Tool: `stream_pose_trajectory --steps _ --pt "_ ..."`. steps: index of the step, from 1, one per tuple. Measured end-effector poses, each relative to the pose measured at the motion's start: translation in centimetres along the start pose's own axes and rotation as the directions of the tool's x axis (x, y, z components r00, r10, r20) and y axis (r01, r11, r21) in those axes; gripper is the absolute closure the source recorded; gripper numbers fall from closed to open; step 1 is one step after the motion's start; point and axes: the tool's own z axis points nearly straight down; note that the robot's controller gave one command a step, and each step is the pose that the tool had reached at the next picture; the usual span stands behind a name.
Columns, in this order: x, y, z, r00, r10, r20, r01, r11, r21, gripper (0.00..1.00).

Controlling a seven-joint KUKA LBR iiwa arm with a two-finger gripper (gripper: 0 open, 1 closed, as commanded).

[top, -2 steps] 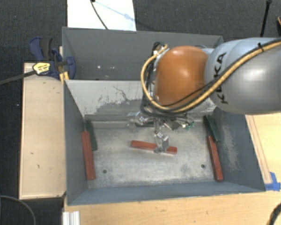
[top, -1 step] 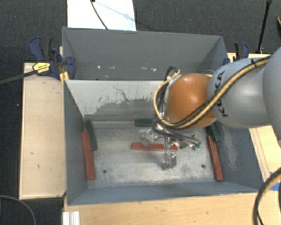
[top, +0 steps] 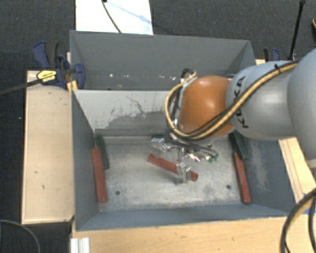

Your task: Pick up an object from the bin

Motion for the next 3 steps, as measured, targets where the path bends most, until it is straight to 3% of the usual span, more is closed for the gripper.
stream_pose_trajectory --steps 1,2,3 --pt "-0.1 -0.1 -0.2 1.0 0.004 0.003 -0.004 1.0 0.001 1.0" --pt "0.1 0.0 0.0 1.0 0.006 -0.001 -0.006 1.0 0.0 0.0" --pt "2.8 -1.7 0.0 0.997 0.074 -0.004 -0.074 0.997 0.0 0.0"
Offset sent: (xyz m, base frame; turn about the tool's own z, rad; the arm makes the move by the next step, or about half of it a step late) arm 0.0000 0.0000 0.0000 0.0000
